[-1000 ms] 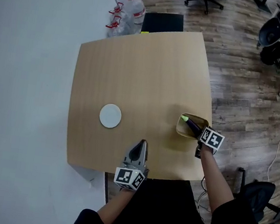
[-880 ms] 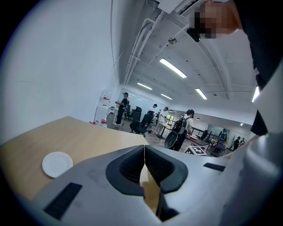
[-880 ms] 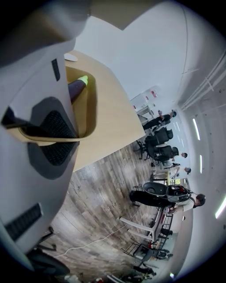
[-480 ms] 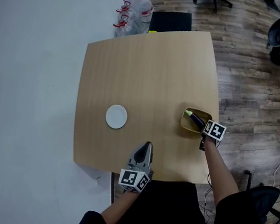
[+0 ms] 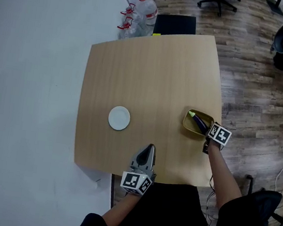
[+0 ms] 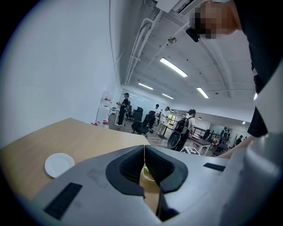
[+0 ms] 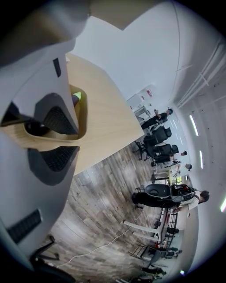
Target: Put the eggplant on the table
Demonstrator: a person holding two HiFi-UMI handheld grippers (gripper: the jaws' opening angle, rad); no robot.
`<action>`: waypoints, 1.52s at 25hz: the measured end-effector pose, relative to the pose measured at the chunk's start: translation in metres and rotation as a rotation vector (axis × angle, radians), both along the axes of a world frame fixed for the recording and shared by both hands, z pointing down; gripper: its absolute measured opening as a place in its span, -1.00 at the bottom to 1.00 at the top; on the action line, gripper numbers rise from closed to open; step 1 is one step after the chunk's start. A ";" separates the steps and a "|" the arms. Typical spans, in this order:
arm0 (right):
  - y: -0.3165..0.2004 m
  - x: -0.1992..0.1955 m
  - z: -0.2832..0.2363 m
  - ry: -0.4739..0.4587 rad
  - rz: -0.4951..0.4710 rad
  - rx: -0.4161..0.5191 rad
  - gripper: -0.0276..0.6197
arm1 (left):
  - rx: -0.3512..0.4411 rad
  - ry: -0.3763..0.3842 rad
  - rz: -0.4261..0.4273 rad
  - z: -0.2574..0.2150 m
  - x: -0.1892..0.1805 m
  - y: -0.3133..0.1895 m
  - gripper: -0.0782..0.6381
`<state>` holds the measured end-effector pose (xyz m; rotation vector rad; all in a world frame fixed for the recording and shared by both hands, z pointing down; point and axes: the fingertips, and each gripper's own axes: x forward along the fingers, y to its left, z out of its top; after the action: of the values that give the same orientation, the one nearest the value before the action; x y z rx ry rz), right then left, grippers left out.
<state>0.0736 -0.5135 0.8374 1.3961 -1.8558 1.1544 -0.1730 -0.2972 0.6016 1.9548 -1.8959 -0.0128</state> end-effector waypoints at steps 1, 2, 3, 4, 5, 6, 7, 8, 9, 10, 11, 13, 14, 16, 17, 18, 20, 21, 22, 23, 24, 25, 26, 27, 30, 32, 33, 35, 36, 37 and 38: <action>0.000 -0.002 -0.003 -0.009 -0.015 0.012 -0.47 | 0.005 0.005 -0.003 -0.001 0.000 0.001 -0.74; 0.002 -0.003 -0.006 -0.018 -0.031 0.024 -0.44 | 0.008 0.006 -0.003 -0.001 -0.001 0.003 -0.74; 0.004 -0.005 -0.009 -0.026 -0.045 0.032 -0.40 | 0.009 0.004 -0.002 -0.001 -0.001 0.006 -0.74; 0.006 -0.005 -0.012 -0.031 -0.053 0.040 -0.39 | 0.009 0.004 -0.003 -0.001 -0.002 0.008 -0.74; 0.009 -0.005 -0.017 -0.034 -0.058 0.048 -0.38 | 0.012 0.007 -0.006 -0.002 -0.003 0.009 -0.74; 0.011 -0.004 -0.022 -0.034 -0.063 0.057 -0.38 | 0.018 0.011 -0.009 -0.005 -0.004 0.010 -0.74; 0.014 -0.004 -0.029 -0.033 -0.070 0.068 -0.38 | 0.026 0.015 -0.009 -0.008 -0.004 0.011 -0.74; 0.017 -0.004 -0.036 -0.035 -0.078 0.081 -0.38 | 0.034 0.019 -0.006 -0.011 -0.004 0.012 -0.74; 0.020 -0.006 -0.045 -0.039 -0.087 0.097 -0.37 | 0.044 0.024 -0.001 -0.015 -0.003 0.012 -0.74; 0.023 -0.007 -0.053 -0.045 -0.096 0.115 -0.37 | 0.054 0.028 0.002 -0.019 -0.003 0.014 -0.74; 0.027 -0.010 -0.063 -0.052 -0.106 0.133 -0.37 | 0.063 0.029 0.003 -0.021 -0.004 0.016 -0.74; 0.036 -0.017 -0.083 -0.066 -0.126 0.170 -0.37 | 0.075 0.031 0.000 -0.022 -0.009 0.022 -0.74; 0.041 -0.021 -0.093 -0.074 -0.136 0.186 -0.36 | 0.082 0.037 -0.003 -0.024 -0.011 0.025 -0.74; 0.055 -0.029 -0.112 -0.091 -0.155 0.218 -0.36 | 0.095 0.053 0.000 -0.032 -0.015 0.032 -0.74; 0.062 -0.033 -0.123 -0.096 -0.164 0.236 -0.35 | 0.100 0.060 0.008 -0.034 -0.016 0.036 -0.74; 0.070 -0.036 -0.133 -0.096 -0.174 0.256 -0.35 | 0.104 0.066 0.018 -0.034 -0.017 0.041 -0.74; 0.091 -0.040 -0.152 -0.085 -0.188 0.297 -0.35 | 0.105 0.080 0.038 -0.032 -0.017 0.055 -0.74; 0.104 -0.039 -0.161 -0.078 -0.191 0.318 -0.35 | 0.105 0.084 0.047 -0.031 -0.016 0.064 -0.74; 0.117 -0.037 -0.171 -0.075 -0.190 0.339 -0.35 | 0.107 0.085 0.056 -0.031 -0.015 0.073 -0.74; 0.130 -0.036 -0.181 -0.077 -0.188 0.361 -0.35 | 0.109 0.084 0.064 -0.032 -0.014 0.080 -0.74; 0.142 -0.036 -0.191 -0.083 -0.186 0.383 -0.35 | 0.109 0.083 0.072 -0.032 -0.014 0.086 -0.74; 0.156 -0.037 -0.201 -0.091 -0.184 0.404 -0.35 | 0.104 0.084 0.081 -0.032 -0.014 0.092 -0.74; 0.170 -0.038 -0.209 -0.099 -0.183 0.423 -0.36 | 0.090 0.088 0.093 -0.030 -0.014 0.099 -0.74; 0.186 -0.038 -0.217 -0.103 -0.183 0.437 -0.37 | 0.069 0.096 0.106 -0.026 -0.013 0.107 -0.74; 0.232 -0.043 -0.240 -0.120 -0.196 0.466 -0.41 | 0.024 0.120 0.114 -0.016 -0.013 0.133 -0.74; 0.263 -0.047 -0.252 -0.123 -0.221 0.484 -0.47 | 0.030 0.126 0.120 -0.017 -0.012 0.151 -0.74; 0.279 -0.047 -0.257 -0.098 -0.232 0.497 -0.50 | 0.038 0.128 0.126 -0.019 -0.011 0.160 -0.74; 0.308 -0.044 -0.267 -0.031 -0.240 0.526 -0.55 | 0.045 0.127 0.135 -0.023 -0.009 0.175 -0.74; 0.324 -0.043 -0.272 -0.015 -0.240 0.537 -0.58 | 0.038 0.121 0.136 -0.024 -0.008 0.183 -0.74; 0.339 -0.042 -0.277 -0.014 -0.239 0.546 -0.62 | 0.027 0.110 0.135 -0.024 -0.006 0.191 -0.74; 0.353 -0.040 -0.281 -0.023 -0.238 0.554 -0.68 | 0.020 0.100 0.135 -0.025 -0.004 0.199 -0.74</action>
<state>0.0331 -0.1603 0.5561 1.3811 -2.3965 0.5587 -0.1766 -0.0980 0.5766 2.0519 -1.7037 -0.0888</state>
